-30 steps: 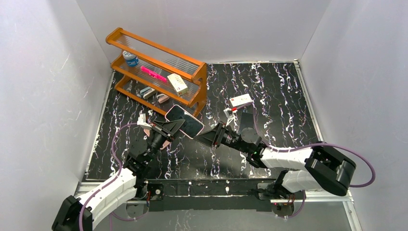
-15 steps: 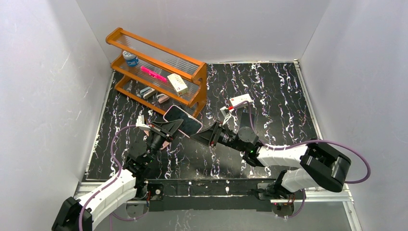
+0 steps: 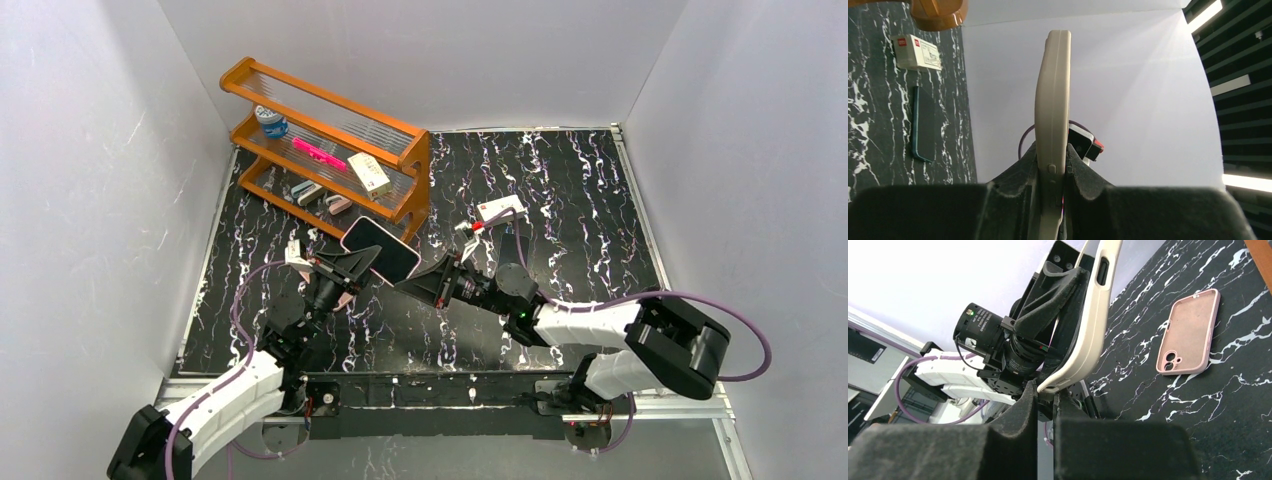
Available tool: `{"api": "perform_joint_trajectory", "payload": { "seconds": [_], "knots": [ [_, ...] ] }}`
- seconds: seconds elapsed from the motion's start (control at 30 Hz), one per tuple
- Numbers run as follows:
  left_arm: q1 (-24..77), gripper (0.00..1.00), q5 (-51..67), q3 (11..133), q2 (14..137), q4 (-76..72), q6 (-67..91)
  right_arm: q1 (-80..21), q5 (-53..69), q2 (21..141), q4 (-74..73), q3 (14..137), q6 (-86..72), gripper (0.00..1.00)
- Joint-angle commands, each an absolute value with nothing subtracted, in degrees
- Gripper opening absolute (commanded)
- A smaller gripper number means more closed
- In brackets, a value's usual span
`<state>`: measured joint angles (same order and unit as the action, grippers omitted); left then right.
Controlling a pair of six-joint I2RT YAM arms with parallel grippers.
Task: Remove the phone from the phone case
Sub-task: Remove the phone case from the phone.
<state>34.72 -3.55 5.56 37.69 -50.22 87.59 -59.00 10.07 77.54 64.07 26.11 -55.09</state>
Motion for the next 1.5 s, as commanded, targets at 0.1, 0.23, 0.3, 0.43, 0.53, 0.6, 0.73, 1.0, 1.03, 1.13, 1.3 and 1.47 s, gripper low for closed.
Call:
{"api": "perform_joint_trajectory", "payload": {
  "seconds": [0.1, 0.23, 0.3, 0.43, 0.53, 0.6, 0.73, 1.0, 1.03, 1.13, 1.3, 1.47],
  "knots": [
    [35.1, 0.0, 0.0, 6.5, 40.1, -52.8, 92.2, -59.4, 7.7, 71.6, 60.8, 26.7, -35.4, 0.01],
    [35.2, 0.0, 5.3, 7.2, 40.8, -52.8, 95.0, -59.2, 7.9, 70.3, 58.1, 27.2, -28.2, 0.01],
    [35.2, 0.0, 6.9, 7.5, 40.6, -52.8, 96.0, -58.8, 9.4, 70.1, 55.5, 28.5, -25.4, 0.01],
    [35.2, 0.0, 9.6, 8.1, 39.7, -52.8, 96.8, -57.8, 11.0, 69.9, 53.5, 29.2, -21.3, 0.01],
    [35.2, 0.0, 11.2, 8.1, 39.8, -52.8, 97.7, -56.3, 12.5, 70.5, 53.9, 29.2, -19.8, 0.01],
    [35.2, 0.0, 12.2, 8.2, 39.9, -52.8, 98.0, -55.7, 14.0, 70.9, 53.4, 29.6, -17.1, 0.01],
    [35.2, 0.0, 13.8, 9.1, 40.1, -52.8, 97.7, -54.6, 18.0, 72.3, 52.8, 30.9, -13.8, 0.01],
    [35.2, 0.0, 17.1, 11.4, 40.8, -53.0, 94.0, -50.7, 13.8, 74.3, 50.5, 31.2, -16.3, 0.01],
    [35.2, 0.0, 17.8, 11.9, 40.9, -53.0, 92.7, -50.2, 14.0, 74.3, 49.8, 31.1, -17.1, 0.01],
    [35.2, 0.0, 19.6, 13.5, 42.0, -53.0, 88.3, -49.3, 16.2, 73.7, 48.9, 29.8, -19.0, 0.01],
    [35.1, 0.0, 23.4, 16.1, 46.4, -52.6, 77.2, -47.6, 22.7, 69.6, 44.4, 26.3, -22.1, 0.24],
    [34.8, 0.0, 25.1, 19.2, 48.7, -46.7, 67.6, -47.0, 25.9, 64.5, 39.2, 23.2, -22.7, 0.52]
  ]
}}
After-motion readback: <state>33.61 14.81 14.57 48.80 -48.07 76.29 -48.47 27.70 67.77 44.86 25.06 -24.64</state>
